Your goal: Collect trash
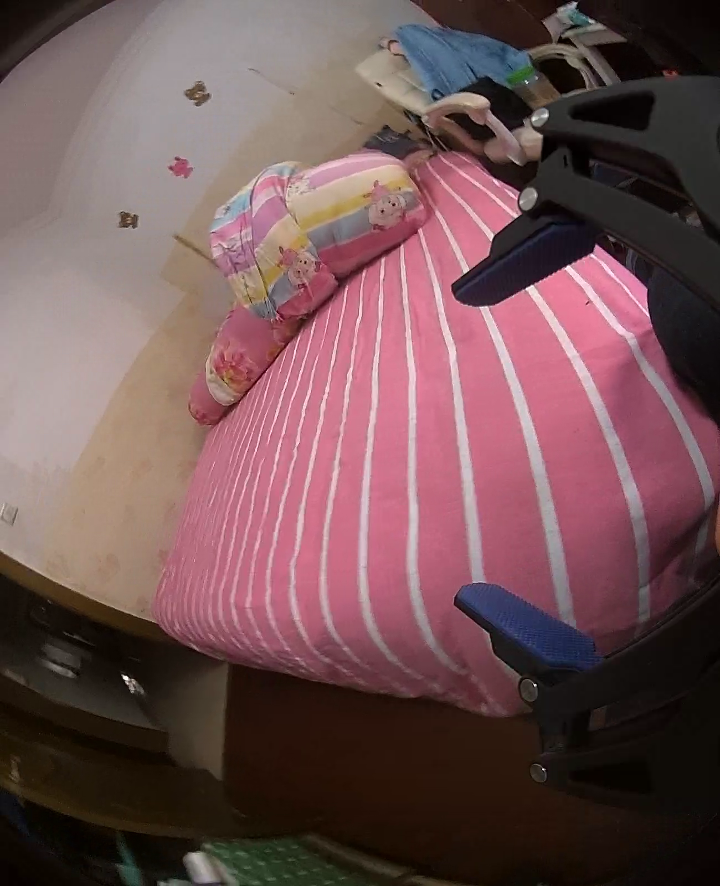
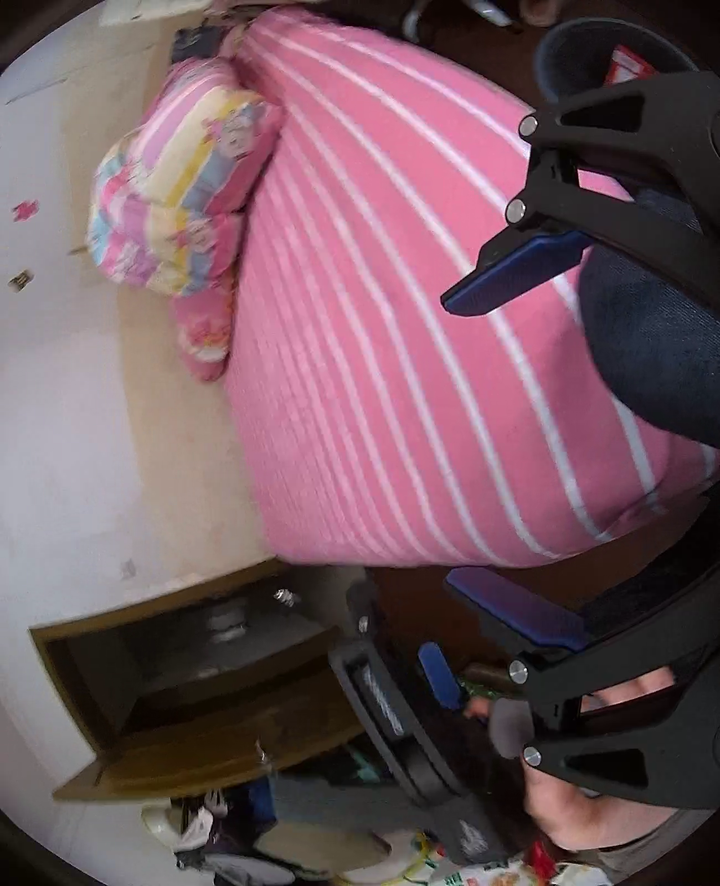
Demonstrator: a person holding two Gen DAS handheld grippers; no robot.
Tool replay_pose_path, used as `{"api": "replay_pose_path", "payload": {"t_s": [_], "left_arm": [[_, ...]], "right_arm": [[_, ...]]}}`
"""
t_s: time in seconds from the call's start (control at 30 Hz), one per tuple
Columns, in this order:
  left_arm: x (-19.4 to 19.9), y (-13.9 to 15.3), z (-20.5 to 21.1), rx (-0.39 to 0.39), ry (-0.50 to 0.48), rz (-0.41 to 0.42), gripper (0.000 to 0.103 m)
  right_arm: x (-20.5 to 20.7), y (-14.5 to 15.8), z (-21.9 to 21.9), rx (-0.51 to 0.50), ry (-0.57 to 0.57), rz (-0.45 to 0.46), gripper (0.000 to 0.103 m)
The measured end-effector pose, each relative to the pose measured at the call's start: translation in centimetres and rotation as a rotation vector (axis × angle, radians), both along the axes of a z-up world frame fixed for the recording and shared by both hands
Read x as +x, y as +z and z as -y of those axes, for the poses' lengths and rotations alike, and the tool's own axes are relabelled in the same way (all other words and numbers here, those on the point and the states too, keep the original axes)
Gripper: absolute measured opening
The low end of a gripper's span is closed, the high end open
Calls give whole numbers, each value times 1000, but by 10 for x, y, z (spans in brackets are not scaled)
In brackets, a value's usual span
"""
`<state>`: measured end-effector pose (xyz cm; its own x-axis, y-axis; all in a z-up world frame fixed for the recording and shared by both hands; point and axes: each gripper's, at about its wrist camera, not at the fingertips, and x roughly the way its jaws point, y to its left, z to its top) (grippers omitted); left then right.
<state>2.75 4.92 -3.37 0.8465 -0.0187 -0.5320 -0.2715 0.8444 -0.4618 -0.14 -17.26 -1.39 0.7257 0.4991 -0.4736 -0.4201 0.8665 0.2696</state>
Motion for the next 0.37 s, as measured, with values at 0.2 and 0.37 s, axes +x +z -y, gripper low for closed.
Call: {"api": "replay_pose_path", "payload": {"t_s": [0.2,0.37], "left_arm": [[10,3,15,72,-58,-7,97],[16,-8,7,-7,-61,-58,97]], "right_arm": [[9,-2,7,33,-17,-42,94],[10,-3,6,31,-14,-60,97]]}}
